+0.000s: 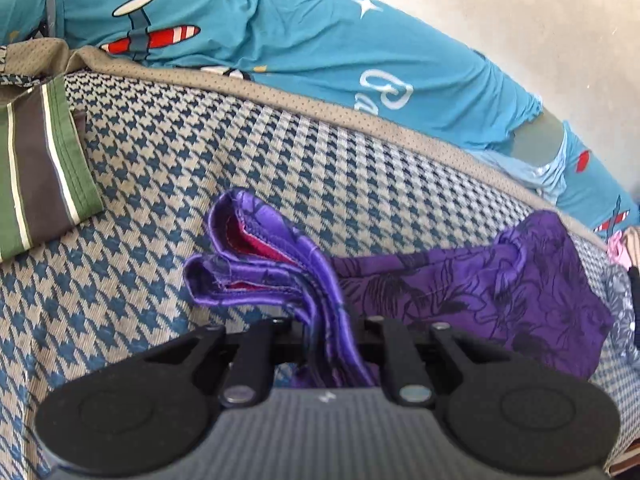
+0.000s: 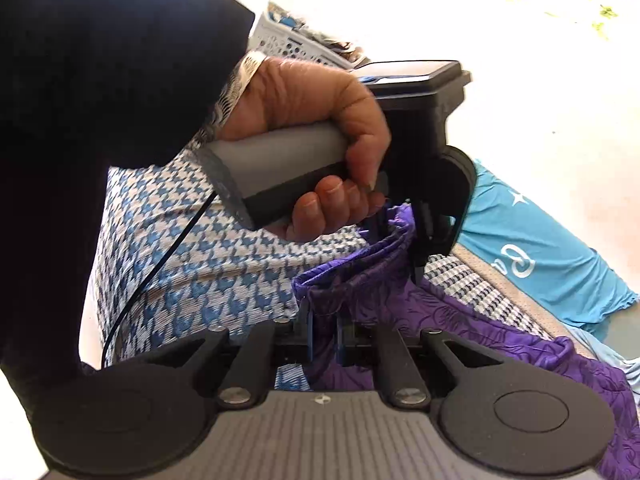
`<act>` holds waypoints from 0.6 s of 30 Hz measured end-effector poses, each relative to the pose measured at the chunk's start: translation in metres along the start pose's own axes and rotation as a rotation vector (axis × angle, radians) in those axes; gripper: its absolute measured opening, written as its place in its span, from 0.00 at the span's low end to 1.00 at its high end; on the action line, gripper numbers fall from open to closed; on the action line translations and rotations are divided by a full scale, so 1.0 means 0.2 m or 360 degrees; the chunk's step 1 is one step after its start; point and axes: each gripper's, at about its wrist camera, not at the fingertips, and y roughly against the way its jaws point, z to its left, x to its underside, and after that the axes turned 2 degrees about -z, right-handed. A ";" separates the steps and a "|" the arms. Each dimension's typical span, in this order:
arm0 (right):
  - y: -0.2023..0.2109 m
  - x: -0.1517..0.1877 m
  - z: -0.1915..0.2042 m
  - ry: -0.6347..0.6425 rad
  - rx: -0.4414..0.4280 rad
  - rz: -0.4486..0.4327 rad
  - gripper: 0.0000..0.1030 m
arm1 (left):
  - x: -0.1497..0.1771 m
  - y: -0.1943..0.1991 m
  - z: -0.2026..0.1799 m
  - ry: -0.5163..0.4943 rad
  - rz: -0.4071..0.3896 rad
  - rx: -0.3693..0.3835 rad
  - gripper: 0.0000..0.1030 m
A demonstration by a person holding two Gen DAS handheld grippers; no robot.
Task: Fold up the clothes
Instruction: 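Lift the purple blouse higher with the left gripper and carry it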
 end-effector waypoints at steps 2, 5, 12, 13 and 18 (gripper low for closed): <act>0.02 -0.01 -0.04 -0.0028 0.0035 -0.0022 0.10 | -0.01 0.02 -0.03 0.0000 -0.0048 0.0015 0.12; 0.05 -0.01 -0.10 -0.0061 0.0089 -0.0051 0.10 | -0.03 0.06 -0.12 -0.0074 -0.0132 -0.0018 0.12; 0.14 0.03 -0.23 -0.0114 0.0222 -0.0080 0.10 | -0.02 0.07 -0.24 -0.0053 -0.0211 -0.0006 0.12; 0.15 0.04 -0.25 -0.0124 0.0239 -0.0079 0.10 | -0.02 0.07 -0.26 -0.0053 -0.0211 -0.0009 0.12; 0.19 0.10 -0.32 -0.0170 0.0295 -0.0052 0.10 | 0.02 0.00 -0.29 0.0008 -0.0125 0.0022 0.12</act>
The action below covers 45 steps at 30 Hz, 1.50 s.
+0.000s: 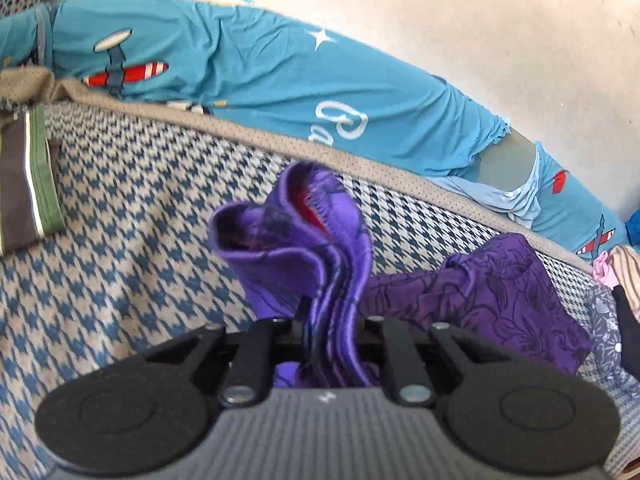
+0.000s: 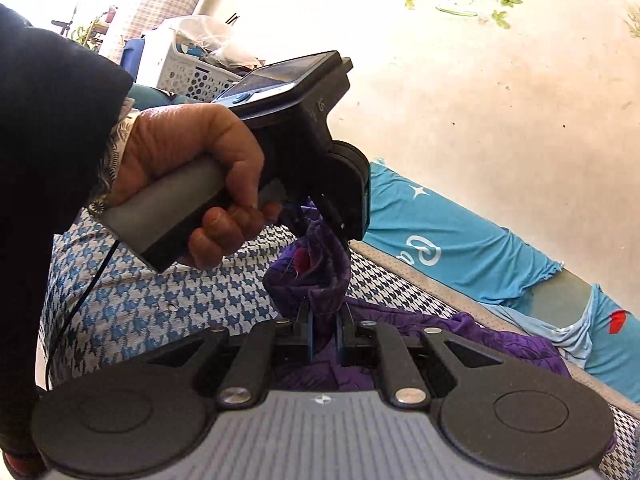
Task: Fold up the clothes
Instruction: 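Lift the purple blouse higher with the left gripper and carry it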
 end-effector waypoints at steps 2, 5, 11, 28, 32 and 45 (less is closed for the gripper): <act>0.00 0.02 -0.02 -0.0023 0.0003 0.0032 0.10 | 0.02 -0.04 0.01 0.0022 0.0067 0.0007 0.12; 0.00 0.04 -0.04 -0.0072 -0.0059 0.0071 0.10 | 0.05 -0.10 0.02 -0.0002 0.0176 -0.0051 0.14; 0.02 0.05 0.01 -0.0016 -0.0173 0.0058 0.10 | 0.06 -0.10 0.09 0.0002 0.0220 -0.0045 0.22; -0.05 0.13 0.00 -0.0080 -0.0123 0.0199 0.21 | 0.08 -0.13 0.13 0.0139 0.0193 -0.0018 0.14; -0.06 0.12 0.00 -0.0092 -0.0134 0.0200 0.29 | 0.08 -0.14 0.13 0.0128 0.0193 -0.0021 0.14; -0.06 0.12 0.03 -0.0058 -0.0171 0.0183 0.13 | 0.07 -0.11 0.09 0.0064 0.0116 -0.0011 0.09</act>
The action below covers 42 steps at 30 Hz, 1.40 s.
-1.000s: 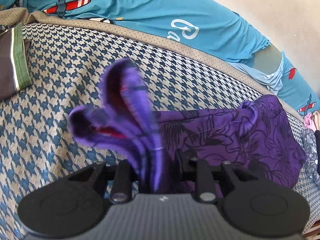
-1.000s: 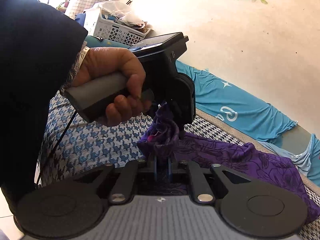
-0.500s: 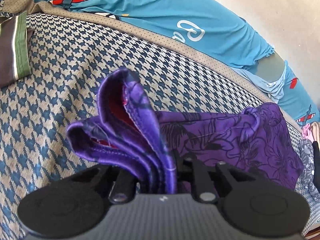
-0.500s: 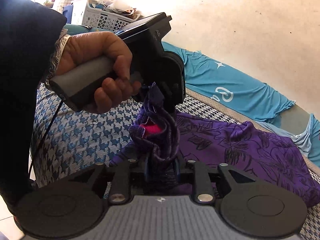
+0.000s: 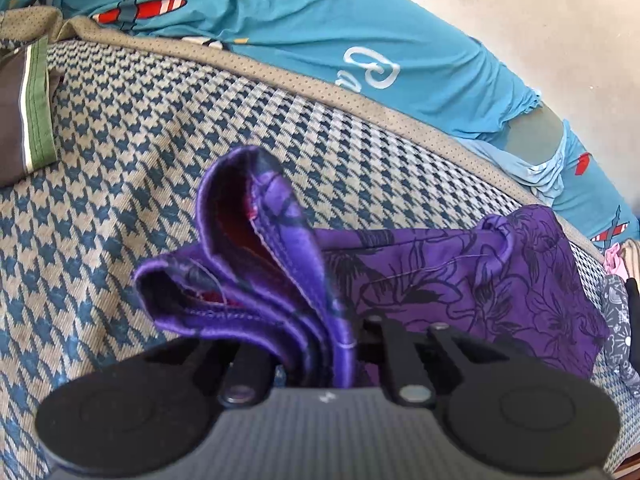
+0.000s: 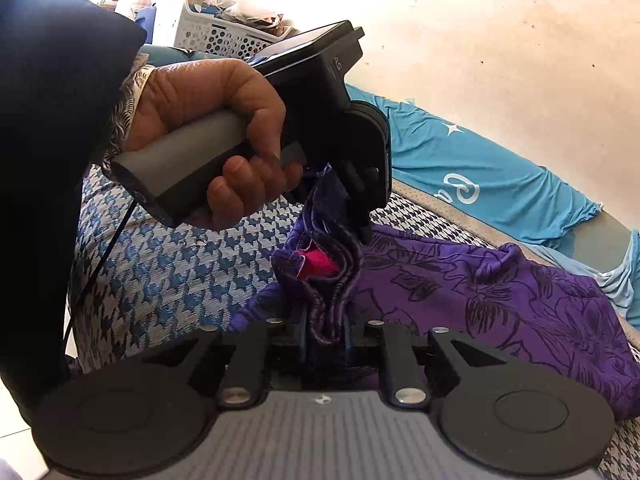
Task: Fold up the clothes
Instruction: 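Lift the purple blouse higher with the left gripper and carry it, then lower the blouse onto the bed and open the left gripper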
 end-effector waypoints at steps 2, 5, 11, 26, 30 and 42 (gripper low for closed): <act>0.02 -0.01 -0.01 -0.0003 0.0032 -0.0044 0.12 | -0.01 0.03 -0.04 -0.0057 -0.0052 0.0010 0.09; 0.06 -0.04 -0.06 -0.0028 0.0100 -0.0104 0.12 | -0.03 0.07 -0.11 -0.0121 -0.0108 0.0018 0.09; 0.12 -0.09 -0.20 -0.0078 0.0238 -0.0189 0.12 | -0.10 0.07 -0.24 -0.0075 -0.0146 0.0057 0.09; 0.36 -0.09 -0.63 -0.0276 0.0661 -0.0342 0.11 | -0.28 0.02 -0.98 -0.0324 -0.0202 0.0149 0.09; 0.40 -0.04 -0.71 -0.0355 0.0753 -0.0337 0.11 | -0.26 -0.05 -1.15 -0.0381 -0.0175 0.0152 0.09; 0.41 0.16 -0.98 -0.0649 0.0936 -0.0180 0.11 | -0.19 -0.39 -1.47 -0.0452 -0.0031 0.0145 0.14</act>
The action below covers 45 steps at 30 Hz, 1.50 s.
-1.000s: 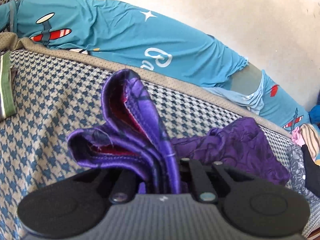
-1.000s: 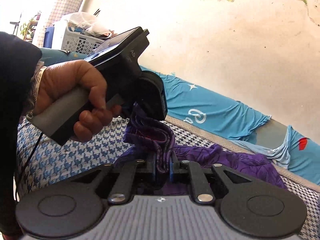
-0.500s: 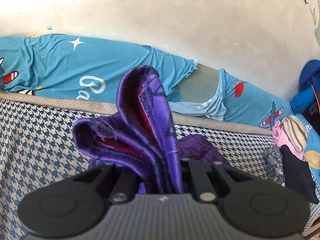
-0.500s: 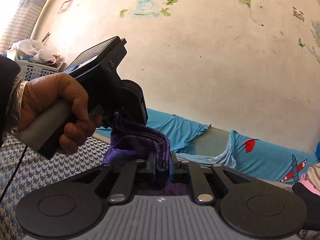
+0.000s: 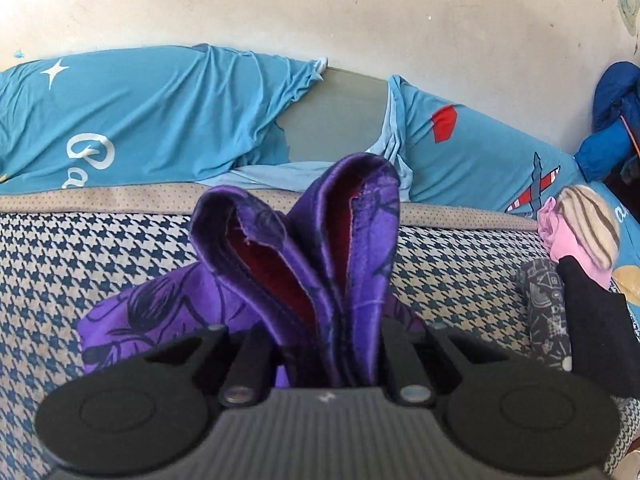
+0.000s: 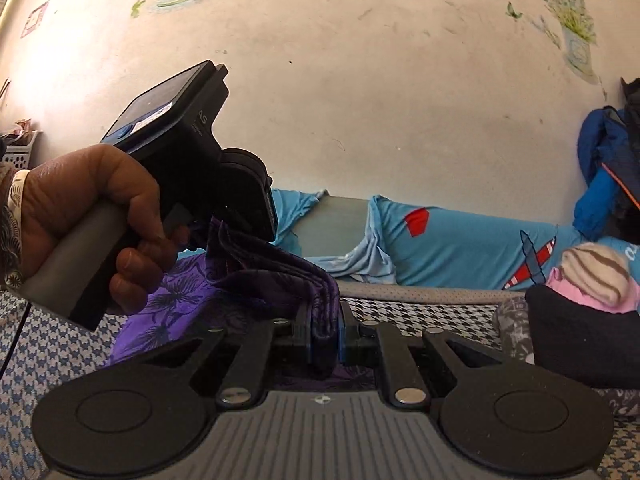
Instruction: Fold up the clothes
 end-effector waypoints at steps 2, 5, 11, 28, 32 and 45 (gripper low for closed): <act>-0.06 0.03 -0.03 -0.0060 0.0048 0.0059 0.11 | 0.00 -0.05 -0.02 0.0010 0.0014 -0.0006 0.25; -0.15 0.08 -0.10 -0.0228 0.0107 0.0205 0.11 | -0.02 -0.07 -0.04 0.0042 0.0010 0.0024 0.41; -0.24 0.16 -0.23 -0.0427 0.0402 0.0400 0.18 | -0.11 0.05 -0.04 0.0050 -0.0090 0.0078 0.64; -0.17 0.13 -0.18 -0.0477 0.0036 0.0217 0.40 | 0.36 0.45 0.21 -0.0069 -0.0118 -0.0145 0.96; -0.17 0.15 -0.16 -0.0515 -0.0092 0.0191 0.40 | 0.49 0.46 0.25 -0.0048 -0.0073 -0.0211 0.96; -0.39 0.25 -0.22 -0.0674 -0.0076 0.0384 0.40 | 0.65 0.37 0.32 -0.0014 0.0054 -0.0229 1.00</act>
